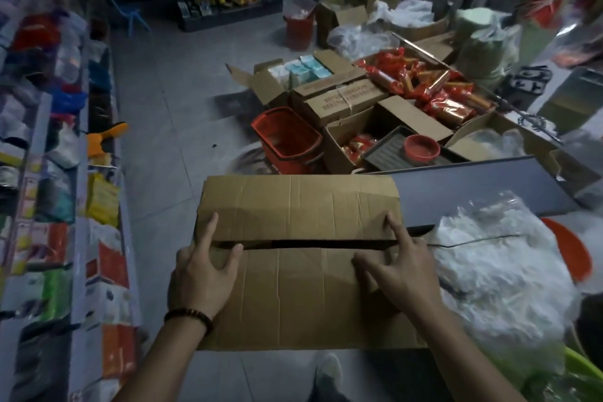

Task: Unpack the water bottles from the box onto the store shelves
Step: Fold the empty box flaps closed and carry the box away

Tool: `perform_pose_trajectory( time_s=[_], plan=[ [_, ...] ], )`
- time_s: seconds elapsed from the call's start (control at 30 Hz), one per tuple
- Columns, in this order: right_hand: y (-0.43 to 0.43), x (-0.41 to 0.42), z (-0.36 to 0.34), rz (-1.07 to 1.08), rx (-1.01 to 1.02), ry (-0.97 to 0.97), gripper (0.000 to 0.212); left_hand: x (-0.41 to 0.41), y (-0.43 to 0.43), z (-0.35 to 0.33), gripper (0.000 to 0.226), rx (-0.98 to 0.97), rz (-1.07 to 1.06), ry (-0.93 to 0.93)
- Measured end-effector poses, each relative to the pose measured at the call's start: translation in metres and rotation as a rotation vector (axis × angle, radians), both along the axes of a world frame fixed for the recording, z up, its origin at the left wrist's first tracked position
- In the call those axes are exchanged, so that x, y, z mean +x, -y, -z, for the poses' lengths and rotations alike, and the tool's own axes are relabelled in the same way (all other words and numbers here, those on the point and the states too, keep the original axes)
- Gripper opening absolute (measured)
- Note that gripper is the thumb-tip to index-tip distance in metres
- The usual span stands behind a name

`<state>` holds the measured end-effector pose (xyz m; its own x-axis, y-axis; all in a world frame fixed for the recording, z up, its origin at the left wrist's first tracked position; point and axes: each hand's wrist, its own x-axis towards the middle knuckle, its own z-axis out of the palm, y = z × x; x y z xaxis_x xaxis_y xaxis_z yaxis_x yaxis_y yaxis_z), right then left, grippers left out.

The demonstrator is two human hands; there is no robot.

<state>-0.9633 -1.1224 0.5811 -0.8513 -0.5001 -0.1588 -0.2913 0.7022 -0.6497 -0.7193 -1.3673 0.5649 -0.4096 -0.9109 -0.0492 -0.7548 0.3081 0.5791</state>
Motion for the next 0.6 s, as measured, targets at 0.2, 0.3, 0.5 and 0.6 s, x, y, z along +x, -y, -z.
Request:
perform_pose_trajectory(
  time_s=[0.2,0.3,0.5,0.6],
  plan=[
    [0.044,-0.05,0.081,-0.001,-0.007,0.077,0.106,-0.052,0.04,0.061,0.077,0.068,-0.034,0.056],
    [0.06,-0.062,0.129,0.016,-0.02,0.123,0.105,-0.069,0.056,0.106,0.077,0.118,-0.041,0.062],
    [0.073,-0.064,0.253,0.11,-0.028,0.163,0.097,-0.092,0.075,0.217,0.074,0.233,-0.039,0.043],
    [0.071,-0.059,0.314,0.12,0.007,0.158,0.097,-0.099,0.084,0.286,0.073,0.293,-0.022,0.004]
  ],
)
